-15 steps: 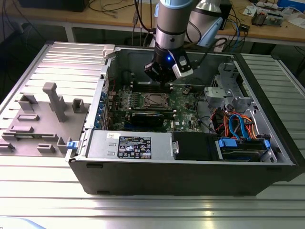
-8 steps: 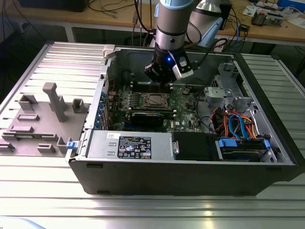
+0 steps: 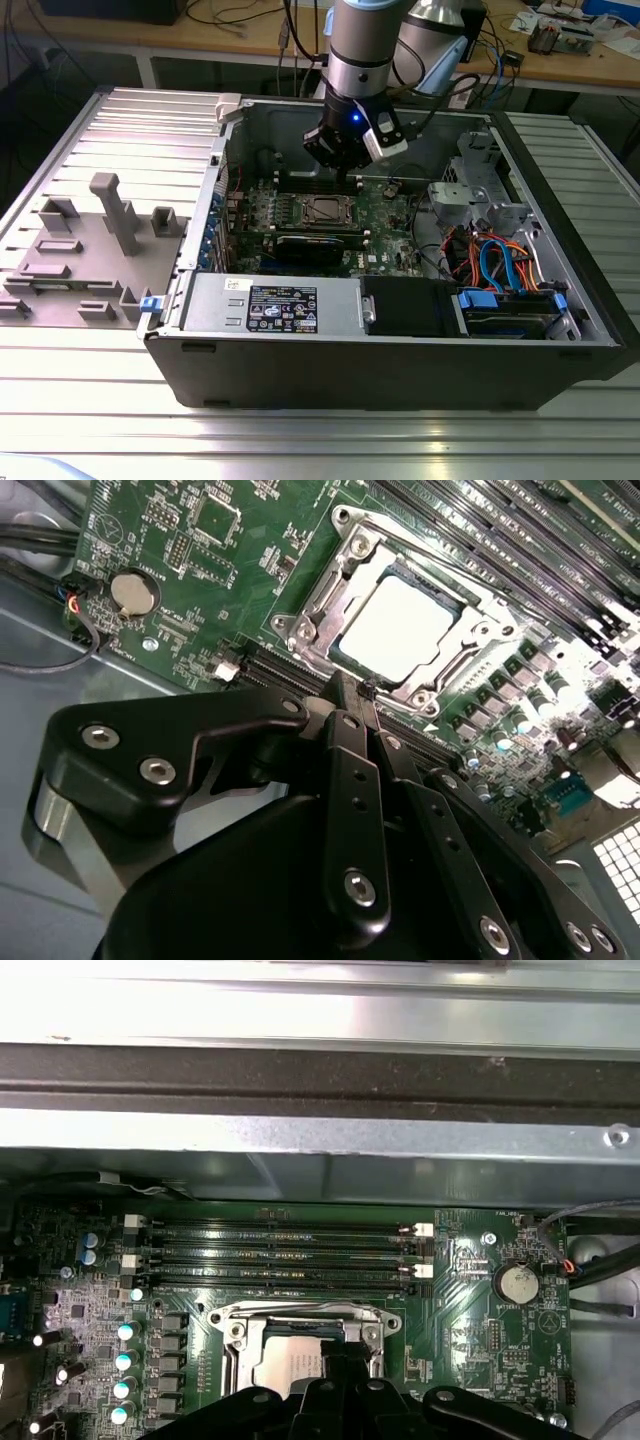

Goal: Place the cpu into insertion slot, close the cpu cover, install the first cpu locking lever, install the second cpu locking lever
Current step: 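Install the second cpu locking lever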

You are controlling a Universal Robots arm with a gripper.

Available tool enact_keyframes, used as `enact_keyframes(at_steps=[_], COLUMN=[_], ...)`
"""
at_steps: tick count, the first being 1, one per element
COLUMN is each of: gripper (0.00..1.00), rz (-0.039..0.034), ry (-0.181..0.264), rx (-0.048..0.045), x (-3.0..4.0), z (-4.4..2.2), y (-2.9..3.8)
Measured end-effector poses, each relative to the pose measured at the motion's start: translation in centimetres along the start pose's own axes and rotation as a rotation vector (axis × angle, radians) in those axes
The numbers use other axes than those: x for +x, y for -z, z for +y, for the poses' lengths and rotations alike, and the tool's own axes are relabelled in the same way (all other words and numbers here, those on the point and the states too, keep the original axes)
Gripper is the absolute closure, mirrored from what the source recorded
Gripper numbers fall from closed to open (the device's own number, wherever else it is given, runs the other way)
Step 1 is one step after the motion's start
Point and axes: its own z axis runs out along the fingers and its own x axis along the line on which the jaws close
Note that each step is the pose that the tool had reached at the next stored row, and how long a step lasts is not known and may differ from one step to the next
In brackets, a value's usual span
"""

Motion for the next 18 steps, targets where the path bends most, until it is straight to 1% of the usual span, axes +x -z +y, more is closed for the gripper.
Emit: enact_keyframes(at_steps=[6,14,18], gripper=[0.89,0.89,0.89], rz=[0.0001,0.0001,0.0001], ry=[0.0,0.0,0.0], rx=[0.0002,0.0001,0.0003], x=[0.01,0.02,0.02], z=[-0.15,-0.54,-0.56], y=[0.03,0.06,0.06])
